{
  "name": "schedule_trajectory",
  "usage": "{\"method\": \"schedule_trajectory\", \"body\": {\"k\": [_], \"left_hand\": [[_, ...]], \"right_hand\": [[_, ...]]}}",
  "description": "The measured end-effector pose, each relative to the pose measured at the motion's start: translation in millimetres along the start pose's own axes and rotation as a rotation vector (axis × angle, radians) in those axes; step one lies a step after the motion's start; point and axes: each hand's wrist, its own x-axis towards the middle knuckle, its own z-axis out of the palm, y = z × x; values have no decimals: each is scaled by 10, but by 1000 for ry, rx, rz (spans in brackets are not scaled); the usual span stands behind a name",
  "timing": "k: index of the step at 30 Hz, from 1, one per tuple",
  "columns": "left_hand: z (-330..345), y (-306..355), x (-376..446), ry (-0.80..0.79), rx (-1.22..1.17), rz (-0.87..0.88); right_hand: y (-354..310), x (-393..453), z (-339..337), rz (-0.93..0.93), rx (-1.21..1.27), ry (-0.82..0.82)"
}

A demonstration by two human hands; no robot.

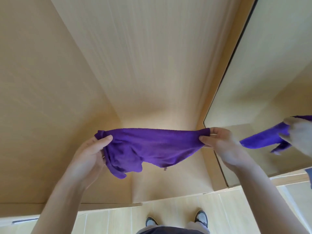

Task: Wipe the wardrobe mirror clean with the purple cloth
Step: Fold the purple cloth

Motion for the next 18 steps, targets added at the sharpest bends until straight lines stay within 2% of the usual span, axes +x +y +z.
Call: {"method": "schedule_trajectory", "body": {"k": [4, 8, 12, 15, 18], "left_hand": [[-21, -95, 62, 30, 117, -13], [-29, -161, 230, 107, 226, -71], [-120, -327, 438, 150, 658, -57], [-108, -425, 458, 299, 920, 55], [-94, -460, 453, 391, 785, 85]], "right_hand": [[-342, 17, 0, 26, -95, -112], [-485, 73, 65, 61, -562, -98], [-489, 118, 66, -33, -847, -32], [-417, 133, 30, -96, -953, -32], [-342, 128, -28, -99, -1035, -24]]}}
